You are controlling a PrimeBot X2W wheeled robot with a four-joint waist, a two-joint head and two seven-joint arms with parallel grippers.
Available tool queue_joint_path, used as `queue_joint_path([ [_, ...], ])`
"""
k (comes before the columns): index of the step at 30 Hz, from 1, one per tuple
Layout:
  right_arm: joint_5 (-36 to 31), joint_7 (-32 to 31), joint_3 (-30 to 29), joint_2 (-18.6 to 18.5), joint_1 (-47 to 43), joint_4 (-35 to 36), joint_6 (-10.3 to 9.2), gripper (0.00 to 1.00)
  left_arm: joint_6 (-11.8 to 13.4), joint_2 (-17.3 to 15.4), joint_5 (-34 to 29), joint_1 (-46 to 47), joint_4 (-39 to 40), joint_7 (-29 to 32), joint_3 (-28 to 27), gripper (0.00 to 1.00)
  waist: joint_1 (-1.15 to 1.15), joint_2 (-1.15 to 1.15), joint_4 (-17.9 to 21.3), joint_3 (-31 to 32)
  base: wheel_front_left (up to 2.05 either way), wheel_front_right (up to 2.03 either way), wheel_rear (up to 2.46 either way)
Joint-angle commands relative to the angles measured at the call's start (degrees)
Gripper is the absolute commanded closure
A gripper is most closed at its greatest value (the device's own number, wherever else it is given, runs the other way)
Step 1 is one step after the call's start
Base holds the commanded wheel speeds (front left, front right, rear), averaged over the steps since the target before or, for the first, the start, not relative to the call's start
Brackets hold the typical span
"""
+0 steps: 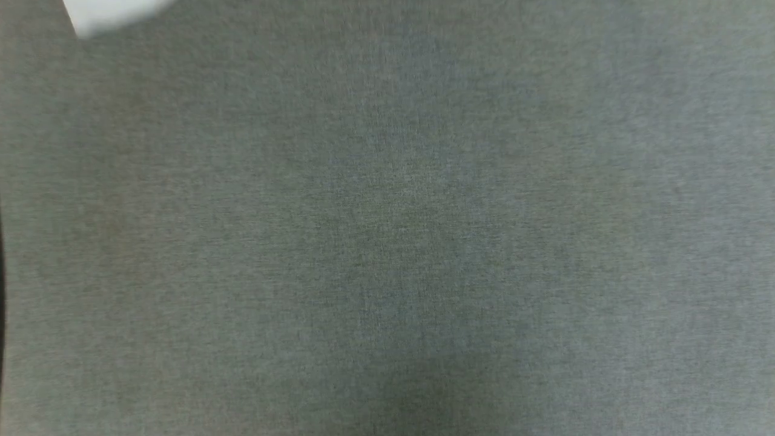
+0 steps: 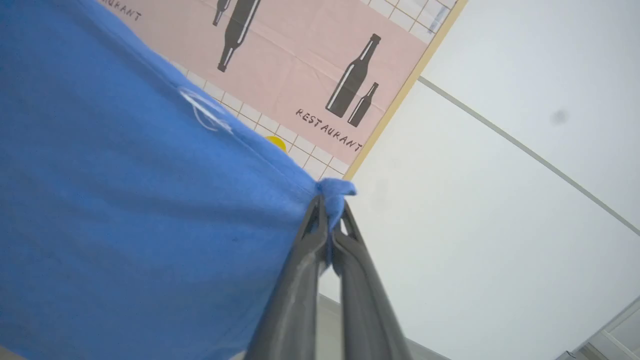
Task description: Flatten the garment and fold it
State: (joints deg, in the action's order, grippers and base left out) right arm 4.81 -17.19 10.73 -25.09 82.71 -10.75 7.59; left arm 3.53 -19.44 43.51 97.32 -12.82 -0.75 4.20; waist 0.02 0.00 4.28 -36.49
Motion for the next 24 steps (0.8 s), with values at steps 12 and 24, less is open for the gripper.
queue_joint_path([
  [12, -0.77, 7.61, 1.18, 3.35, -13.52, -6.99, -0.10, 1.00, -6.10, -3.46, -1.89, -16.78, -6.59, -3.54, 1.90, 1.00, -0.02, 0.00, -2.28, 3.64, 0.00, 0.00, 0.00],
  [24, 9.06, 8.19, 4.64, 2.42, -42.59, -7.85, -0.10, 1.00, -2.88, -5.04, 3.99, -68.80, 4.77, 1.99, 1.85, 1.00, -0.02, 0.00, -4.64, 18.91, 0.00, 0.00, 0.00],
])
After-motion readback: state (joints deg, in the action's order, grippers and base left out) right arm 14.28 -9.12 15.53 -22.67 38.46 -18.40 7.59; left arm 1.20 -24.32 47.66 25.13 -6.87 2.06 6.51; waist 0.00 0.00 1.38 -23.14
